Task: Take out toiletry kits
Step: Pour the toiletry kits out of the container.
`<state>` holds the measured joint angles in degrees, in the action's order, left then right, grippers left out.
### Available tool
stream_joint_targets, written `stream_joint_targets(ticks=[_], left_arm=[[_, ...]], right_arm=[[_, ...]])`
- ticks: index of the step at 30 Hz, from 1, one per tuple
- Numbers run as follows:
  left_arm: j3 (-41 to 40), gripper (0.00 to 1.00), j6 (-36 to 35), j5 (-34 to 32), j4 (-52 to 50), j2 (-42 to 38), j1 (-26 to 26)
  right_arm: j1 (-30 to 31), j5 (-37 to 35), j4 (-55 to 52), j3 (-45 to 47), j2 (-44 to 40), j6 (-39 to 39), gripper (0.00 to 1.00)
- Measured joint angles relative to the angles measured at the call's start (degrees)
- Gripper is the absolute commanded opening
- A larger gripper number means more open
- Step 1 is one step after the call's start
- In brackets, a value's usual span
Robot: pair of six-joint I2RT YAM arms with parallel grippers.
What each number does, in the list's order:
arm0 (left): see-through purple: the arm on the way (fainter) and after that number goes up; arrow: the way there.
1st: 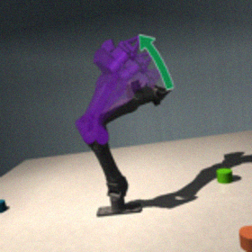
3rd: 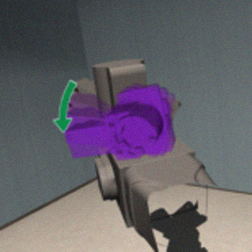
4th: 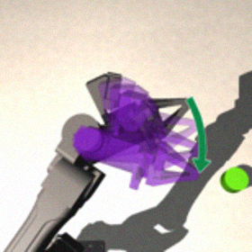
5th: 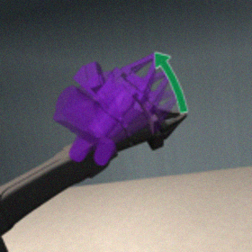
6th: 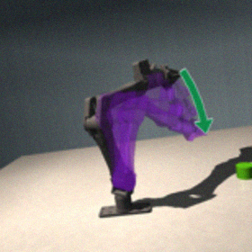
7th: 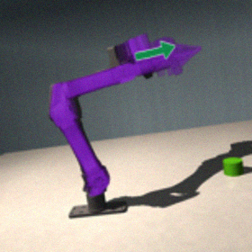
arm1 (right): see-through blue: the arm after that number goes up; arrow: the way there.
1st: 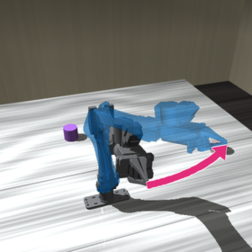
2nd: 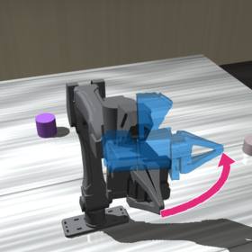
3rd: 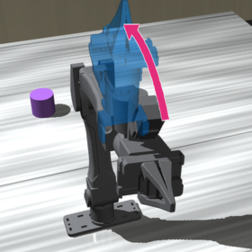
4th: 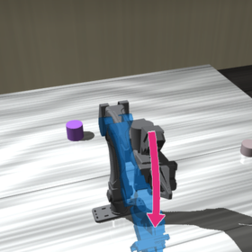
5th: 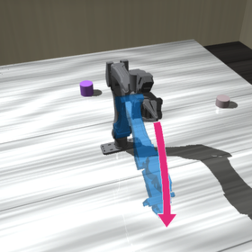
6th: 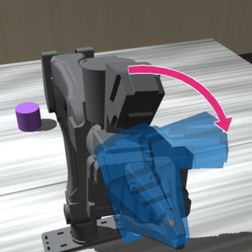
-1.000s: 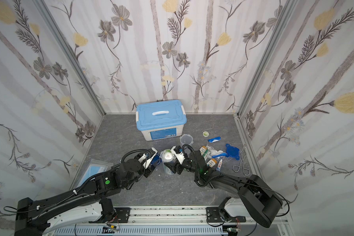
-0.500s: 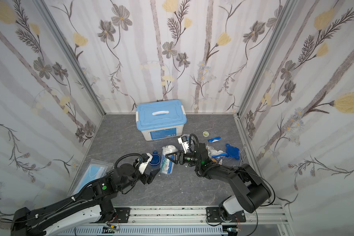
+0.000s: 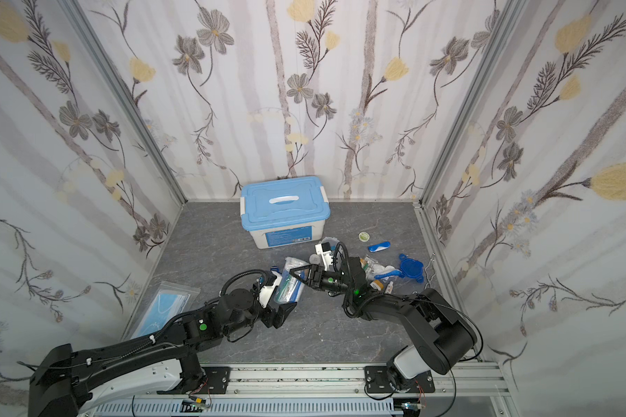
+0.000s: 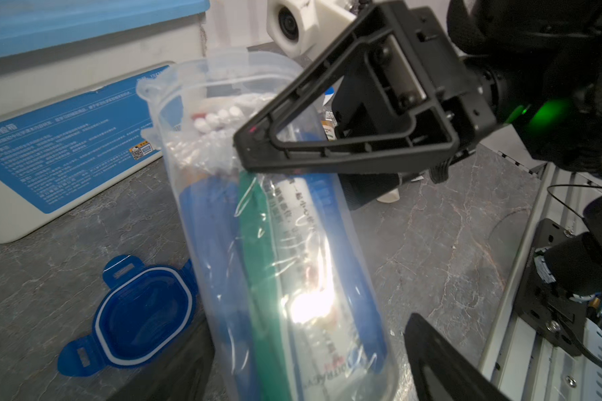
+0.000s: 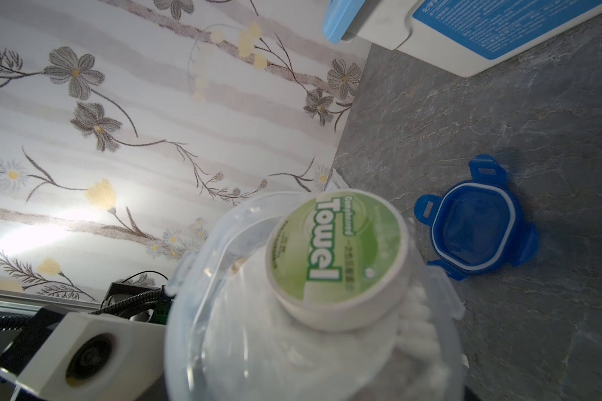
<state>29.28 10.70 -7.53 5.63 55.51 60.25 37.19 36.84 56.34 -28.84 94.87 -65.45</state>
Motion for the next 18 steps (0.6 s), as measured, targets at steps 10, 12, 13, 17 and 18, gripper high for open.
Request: stream_joint_targets(ticks=[10, 12, 13, 17, 18], left_arm=[[2.3, 0.77, 5.2, -3.8, -4.4, 3.4, 1.6], [2.1, 0.77, 5.9, -4.4, -4.3, 3.3, 1.6], [2.1, 0.77, 6.1, -4.8, -4.2, 3.4, 1.7], [3.1, 0.80, 6.3, -6.0, -4.5, 4.7, 2.0], [3.6, 0.80, 6.4, -6.1, -4.8, 5.0, 2.1]], right_arm=[[1.2, -5.8, 17.4, 6.8, 9.2, -16.9, 0.56], [1.9, -7.0, 20.8, 7.1, 11.2, -19.6, 0.56], [2.3, -7.6, 21.9, 7.1, 11.7, -20.5, 0.56], [3.0, -9.4, 24.0, 7.3, 11.5, -22.5, 0.58], [3.0, -9.7, 24.6, 7.5, 11.4, -23.1, 0.59]])
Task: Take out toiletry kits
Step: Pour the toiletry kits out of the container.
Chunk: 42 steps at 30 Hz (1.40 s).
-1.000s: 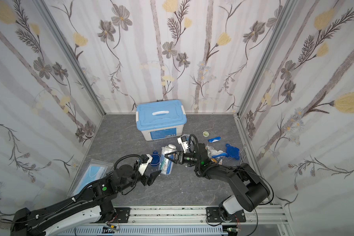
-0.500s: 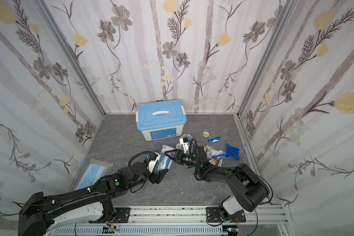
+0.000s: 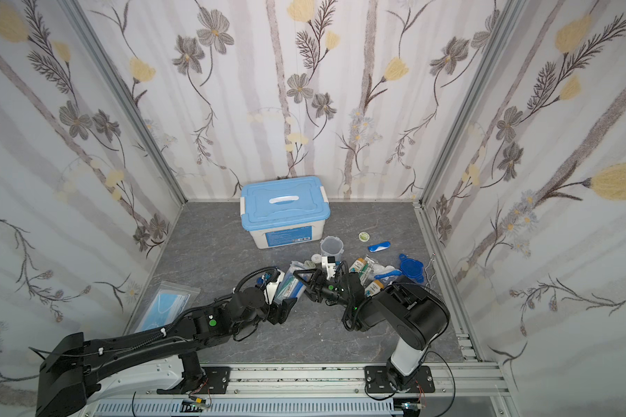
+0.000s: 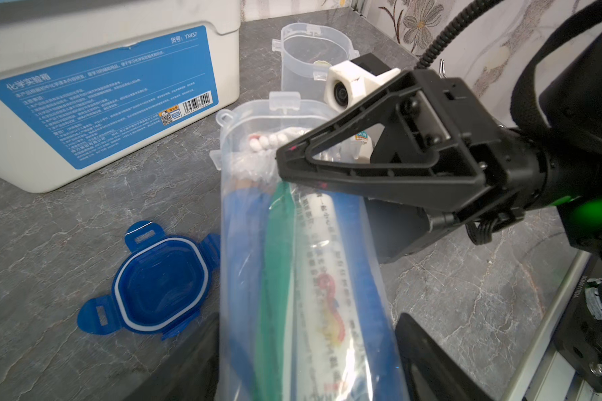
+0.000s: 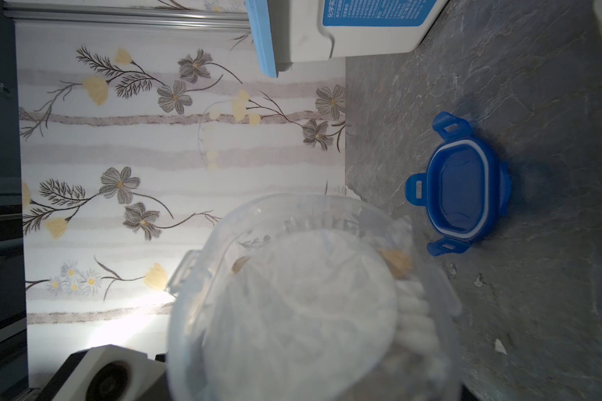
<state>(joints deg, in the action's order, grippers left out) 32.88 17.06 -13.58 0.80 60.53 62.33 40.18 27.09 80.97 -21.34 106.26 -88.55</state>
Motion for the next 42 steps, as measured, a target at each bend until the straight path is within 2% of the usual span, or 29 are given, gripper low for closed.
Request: stream_joint_targets(ticks=[15, 18, 22, 25, 29, 34, 36, 42], left_arm=[[1.3, 0.77, 4.0, -0.5, -5.0, 0.0, 1.0], [2.3, 0.70, 4.2, -1.1, -6.4, 0.8, 1.3], [4.3, 0.65, 4.2, -2.0, -8.9, 1.3, 1.3], [5.8, 0.54, 4.1, -3.0, -10.7, 1.4, 1.3], [7.5, 0.44, 3.6, -4.6, -13.0, 1.1, 1.4], [10.8, 0.41, 1.4, -7.1, -18.1, 0.2, 1.3], [13.5, 0.40, -0.1, -6.9, -21.3, 0.5, 0.9], [21.9, 0.39, -2.3, -1.7, -29.5, 3.7, -1.4]], right_arm=[[1.4, -3.3, 5.9, -0.1, 6.3, -14.9, 0.59], [2.0, -4.9, 5.9, 0.2, 6.6, -17.2, 0.60], [2.6, -7.3, 6.6, 0.5, 6.6, -19.9, 0.60], [2.9, -8.1, 7.2, 0.2, 6.6, -21.4, 0.60], [3.7, -9.6, 7.2, -0.8, 6.5, -22.5, 0.60], [6.0, -12.2, 8.7, -3.2, 8.0, -24.9, 0.67], [6.5, -12.9, 10.6, -3.4, 8.6, -26.2, 0.73], [7.0, -13.8, 11.5, -0.1, 7.9, -27.4, 0.91]])
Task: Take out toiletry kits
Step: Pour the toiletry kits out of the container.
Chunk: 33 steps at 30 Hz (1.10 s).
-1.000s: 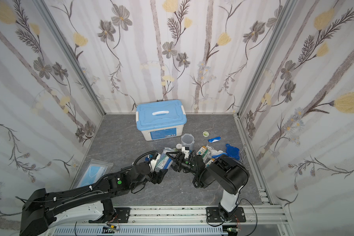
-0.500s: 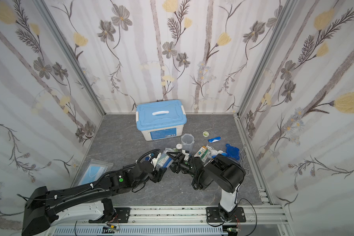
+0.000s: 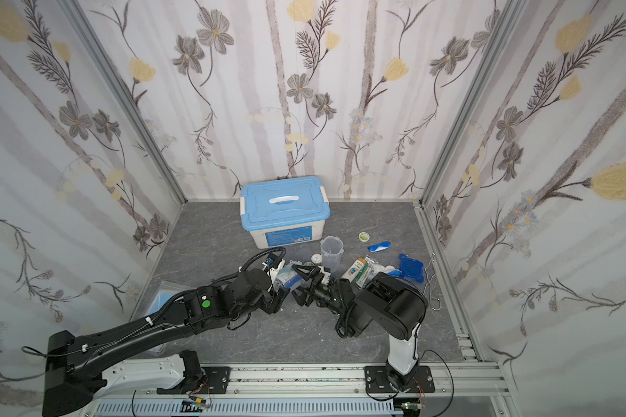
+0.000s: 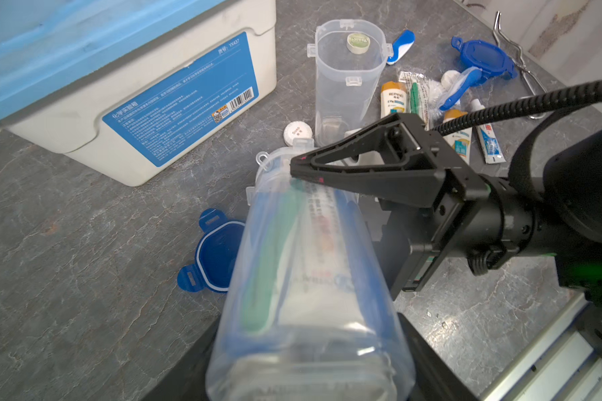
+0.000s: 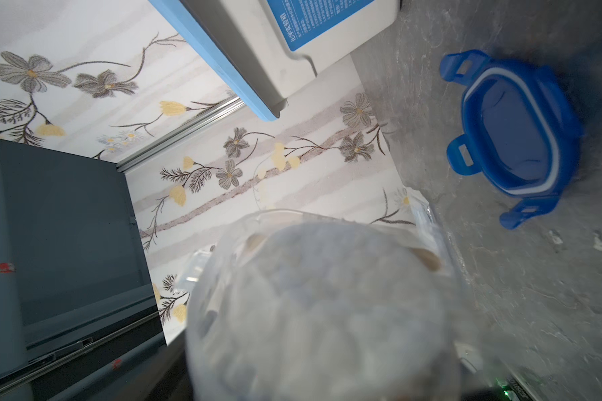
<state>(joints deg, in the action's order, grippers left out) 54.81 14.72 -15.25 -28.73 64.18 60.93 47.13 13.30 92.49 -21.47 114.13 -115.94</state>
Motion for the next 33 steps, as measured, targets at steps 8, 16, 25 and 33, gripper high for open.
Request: stream_joint_targets(ticks=[8, 16, 25, 33], left_arm=[[2.3, 0.39, -0.8, 6.3, 0.5, 2.9, -4.7], [3.2, 0.38, -1.2, 8.1, 1.3, 6.4, -7.0], [-4.8, 0.34, -1.2, 8.2, 7.8, -2.1, -7.2], [-12.3, 0.35, -0.7, 5.8, 16.6, -6.8, -5.9]], right_arm=[[-1.7, -0.7, -4.3, 5.1, -8.3, 7.3, 0.95], [-5.2, 2.1, -3.7, 3.2, -1.8, 8.0, 0.95], [-4.8, 4.2, -1.0, 0.9, -0.9, 11.0, 0.97], [-4.8, 5.6, -2.5, -3.9, -0.1, 13.7, 0.95]])
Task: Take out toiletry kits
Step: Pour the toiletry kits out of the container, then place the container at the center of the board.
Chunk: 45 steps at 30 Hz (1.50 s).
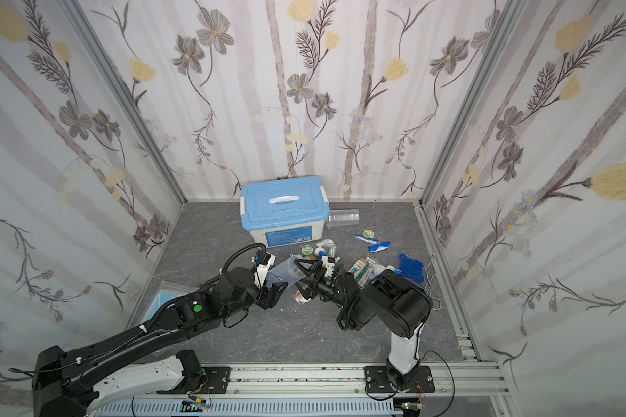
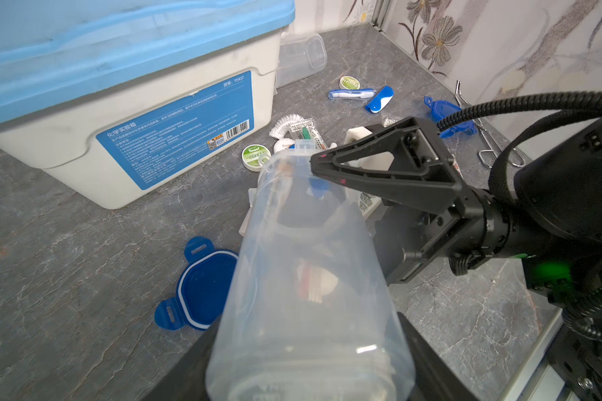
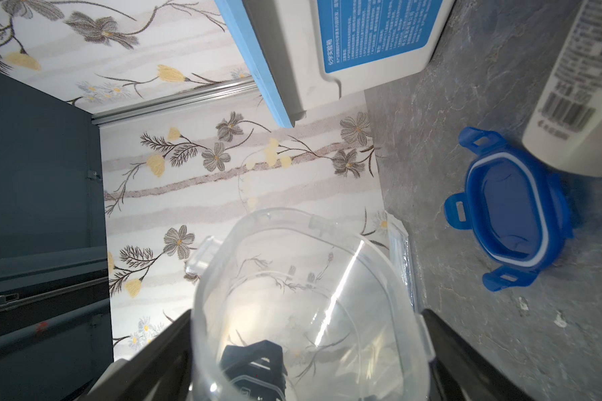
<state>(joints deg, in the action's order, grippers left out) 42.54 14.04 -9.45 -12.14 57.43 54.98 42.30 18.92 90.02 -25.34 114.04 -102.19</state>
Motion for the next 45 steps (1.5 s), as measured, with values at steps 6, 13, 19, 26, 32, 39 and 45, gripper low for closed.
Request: stream_joint_targets(ticks=[6, 13, 19, 26, 32, 39, 45], left_arm=[[-0.5, 0.39, -1.4, 1.1, 4.1, 3.0, 2.3], [-4.3, 0.59, -4.0, 0.7, 5.0, -2.1, 3.7], [-7.4, 1.00, -3.5, -0.7, 2.4, -11.8, 3.3], [-9.2, 1.00, -3.6, -11.7, 0.6, -15.4, -0.9], [-12.1, 1.00, -5.1, -17.2, 1.4, -18.3, -5.1], [-14.1, 1.00, -6.1, -18.4, 3.3, -19.6, -7.9], [-14.4, 1.00, -6.4, -18.5, 5.0, -19.2, -9.4]], right_arm=[[0.4, 2.4, -4.1, -1.7, -3.9, 4.6, 0.87], [1.4, 1.7, -14.1, 0.4, -13.3, 12.1, 0.71], [7.4, -11.6, -38.6, -0.4, -32.2, 35.3, 0.74], [14.1, -33.7, -61.2, 5.9, -42.9, 58.7, 0.74], [24.8, -46.6, -70.5, 8.4, -41.0, 66.6, 0.77], [31.2, -63.3, -70.9, 8.6, -33.4, 70.6, 0.87], [35.6, -70.0, -71.8, 6.7, -26.8, 69.1, 1.00]])
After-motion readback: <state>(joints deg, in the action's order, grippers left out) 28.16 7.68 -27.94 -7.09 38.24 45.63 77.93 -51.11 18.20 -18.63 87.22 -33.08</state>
